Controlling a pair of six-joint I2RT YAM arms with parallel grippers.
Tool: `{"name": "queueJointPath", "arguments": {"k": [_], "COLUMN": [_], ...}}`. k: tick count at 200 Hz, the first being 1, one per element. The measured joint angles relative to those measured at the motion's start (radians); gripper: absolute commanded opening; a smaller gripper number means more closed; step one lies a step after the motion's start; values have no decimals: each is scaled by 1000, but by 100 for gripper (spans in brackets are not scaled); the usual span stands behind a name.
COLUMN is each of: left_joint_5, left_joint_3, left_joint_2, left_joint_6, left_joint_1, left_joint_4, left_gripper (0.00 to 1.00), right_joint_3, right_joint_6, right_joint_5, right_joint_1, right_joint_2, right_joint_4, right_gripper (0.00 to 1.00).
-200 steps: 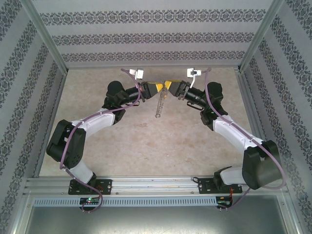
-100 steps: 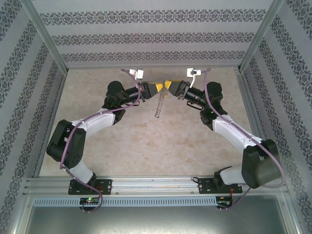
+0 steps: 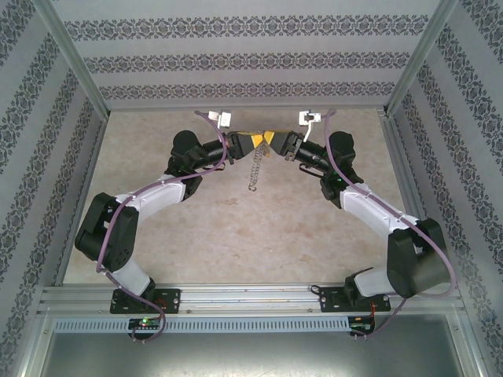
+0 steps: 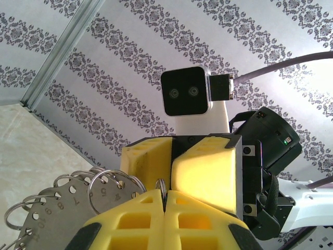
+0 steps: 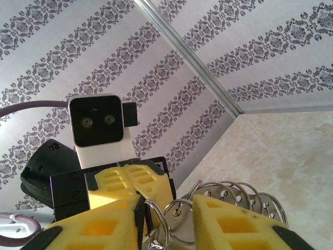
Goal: Put the keys on the keyring
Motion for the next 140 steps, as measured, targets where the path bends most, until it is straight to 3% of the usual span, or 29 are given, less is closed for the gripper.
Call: {"name": "queueJointPath", "arguments": {"k": [46,77,102,140], "left_joint_5": [0,0,-8,-12], "left_joint_3": [0,0,0,0], "left_joint_2": [0,0,0,0], "left_joint_6": [0,0,-1,-3], "left_joint_1": [0,0,1,2], "left_joint_4": [4,4,4,4], "left_gripper": [0,0,0,2], "right_joint_3": [0,0,0,0], "right_joint_6": [7,7,4,-5], "right_joint_5": [-6,-17,-21,-23], "right_joint_1": [6,6,6,6], "right_joint_2": [0,0,0,0], "right_joint_4": [9,12,17,20], "right_gripper": [16,15,0,0]}}
